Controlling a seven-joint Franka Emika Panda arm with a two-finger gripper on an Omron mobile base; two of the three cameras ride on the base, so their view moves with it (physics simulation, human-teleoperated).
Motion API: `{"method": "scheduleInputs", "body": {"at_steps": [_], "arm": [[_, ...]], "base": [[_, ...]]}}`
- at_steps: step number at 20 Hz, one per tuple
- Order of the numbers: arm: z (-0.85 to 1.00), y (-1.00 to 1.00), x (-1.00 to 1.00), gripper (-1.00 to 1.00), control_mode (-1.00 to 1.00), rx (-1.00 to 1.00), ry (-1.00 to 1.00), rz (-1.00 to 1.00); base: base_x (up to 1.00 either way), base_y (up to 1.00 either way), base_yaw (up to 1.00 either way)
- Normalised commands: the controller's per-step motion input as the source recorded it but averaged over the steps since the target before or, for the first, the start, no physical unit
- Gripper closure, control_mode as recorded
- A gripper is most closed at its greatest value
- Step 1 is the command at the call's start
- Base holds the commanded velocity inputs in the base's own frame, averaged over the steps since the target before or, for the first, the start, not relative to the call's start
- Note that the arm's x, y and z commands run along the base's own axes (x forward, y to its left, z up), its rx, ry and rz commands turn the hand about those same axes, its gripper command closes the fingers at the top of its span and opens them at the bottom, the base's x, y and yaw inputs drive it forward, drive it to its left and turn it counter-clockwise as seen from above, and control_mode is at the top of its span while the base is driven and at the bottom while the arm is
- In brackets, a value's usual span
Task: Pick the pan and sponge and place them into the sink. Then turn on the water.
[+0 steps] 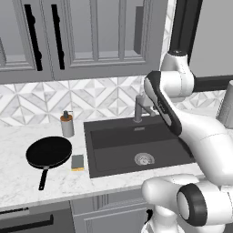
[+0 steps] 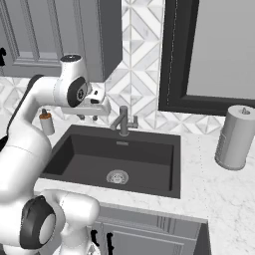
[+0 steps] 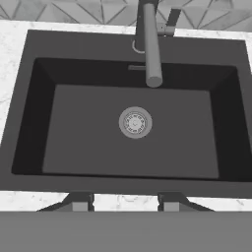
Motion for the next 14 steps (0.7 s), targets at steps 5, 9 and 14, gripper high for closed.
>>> {"method": "scheduleInputs", "body": {"at_steps": [5, 9, 14], "arm": [[-0.21, 0.52, 0.16, -1.0, -1.0, 0.0, -0.05, 0.0], [-0.46, 1.0, 0.01, -1.0, -1.0, 0.0, -0.09, 0.06], [-0.56, 1.0, 0.22, -1.0, -1.0, 0.0, -0.01, 0.06]], "base": [[0.0, 0.0, 0.0], [0.0, 0.0, 0.0], [0.0, 0.0, 0.0]]}}
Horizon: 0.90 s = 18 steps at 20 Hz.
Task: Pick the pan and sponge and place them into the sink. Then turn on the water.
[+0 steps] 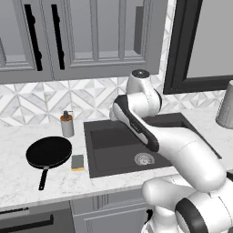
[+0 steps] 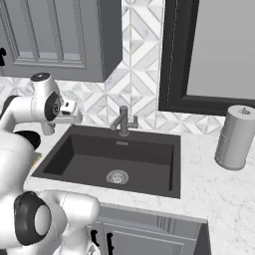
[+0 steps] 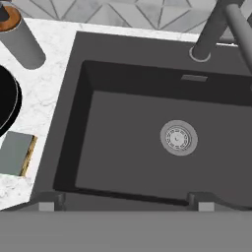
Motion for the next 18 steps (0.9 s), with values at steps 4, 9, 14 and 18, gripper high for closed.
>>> {"method": "scheduleInputs", "body": {"at_steps": [4, 9, 14, 18], "arm": [[-0.54, 1.0, 0.61, -1.0, -1.0, 0.0, 0.0, 0.03], [-0.53, 1.0, 0.65, -1.0, -1.0, 0.0, 0.0, 0.01], [-0.35, 0.95, 0.48, -1.0, -1.0, 0.0, 0.06, 0.0], [-0.01, 0.53, 0.26, -1.0, -1.0, 0.0, 0.16, 0.0]], "base": [[0.0, 0.0, 0.0], [0.0, 0.0, 0.0], [0.0, 0.0, 0.0], [0.0, 0.0, 0.0]]}}
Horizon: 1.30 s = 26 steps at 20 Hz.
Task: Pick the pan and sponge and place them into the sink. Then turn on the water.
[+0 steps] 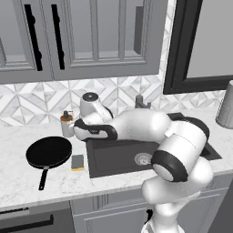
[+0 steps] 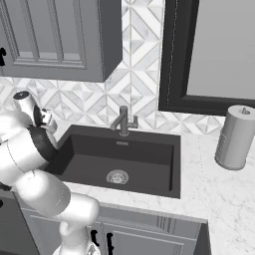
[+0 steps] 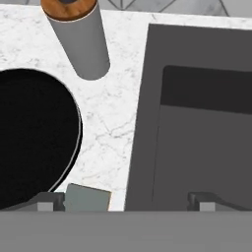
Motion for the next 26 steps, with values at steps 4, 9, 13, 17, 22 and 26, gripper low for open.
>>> {"method": "scheduleInputs", "body": {"at_steps": [4, 9, 13, 17, 22, 26], "arm": [[0.0, 0.06, 0.01, -1.0, -1.0, 0.0, 0.05, 0.0], [-0.16, 0.22, 0.0, -1.0, -1.0, 0.0, 0.02, 0.0], [-0.03, 0.32, 0.0, -1.0, -1.0, 0.0, 0.16, 0.0], [0.0, 0.3, 0.0, -1.0, -1.0, 0.0, 0.17, 0.0], [-0.08, 0.48, -0.01, -1.0, -1.0, 0.0, 0.12, 0.0], [-0.18, 0.54, 0.0, -1.0, -1.0, 0.0, 0.02, 0.0]], "base": [[0.0, 0.0, 0.0], [0.0, 0.0, 0.0], [0.0, 0.0, 0.0], [0.0, 0.0, 0.0], [0.0, 0.0, 0.0], [0.0, 0.0, 0.0]]}}
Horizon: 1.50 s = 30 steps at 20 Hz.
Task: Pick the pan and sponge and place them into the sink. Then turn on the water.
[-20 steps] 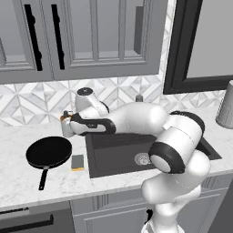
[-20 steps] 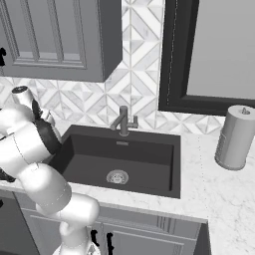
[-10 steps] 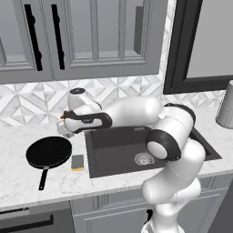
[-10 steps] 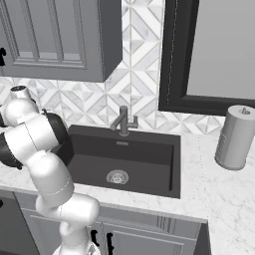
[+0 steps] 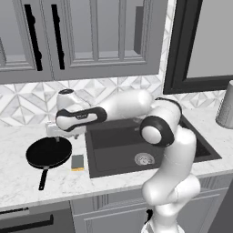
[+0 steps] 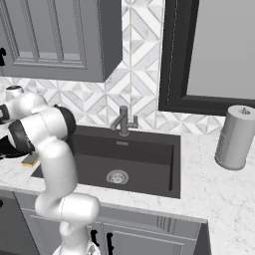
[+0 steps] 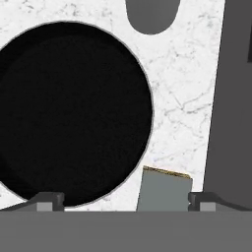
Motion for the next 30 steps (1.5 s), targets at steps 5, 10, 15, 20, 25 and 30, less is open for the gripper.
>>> {"method": "scheduleInputs", "body": {"at_steps": [5, 10, 15, 20, 25, 30], "arm": [[-0.24, 0.5, -0.1, -1.0, -1.0, 0.0, 0.0, 0.0], [-0.1, 0.4, -0.25, -1.0, -1.0, 0.0, 0.0, 0.0], [-0.17, 0.37, -0.28, -1.0, -1.0, 0.0, 0.01, 0.0], [-0.17, 0.17, -0.24, -1.0, -1.0, 0.0, 0.02, 0.0], [-0.12, 0.0, -0.24, -1.0, -1.0, 0.0, 0.0, -0.01], [-0.12, 0.0, -0.24, -1.0, -1.0, 0.0, 0.0, -0.02]], "base": [[0.0, 0.0, 0.0], [0.0, 0.0, 0.0], [0.0, 0.0, 0.0], [0.0, 0.0, 0.0], [0.0, 0.0, 0.0], [0.0, 0.0, 0.0]]}}
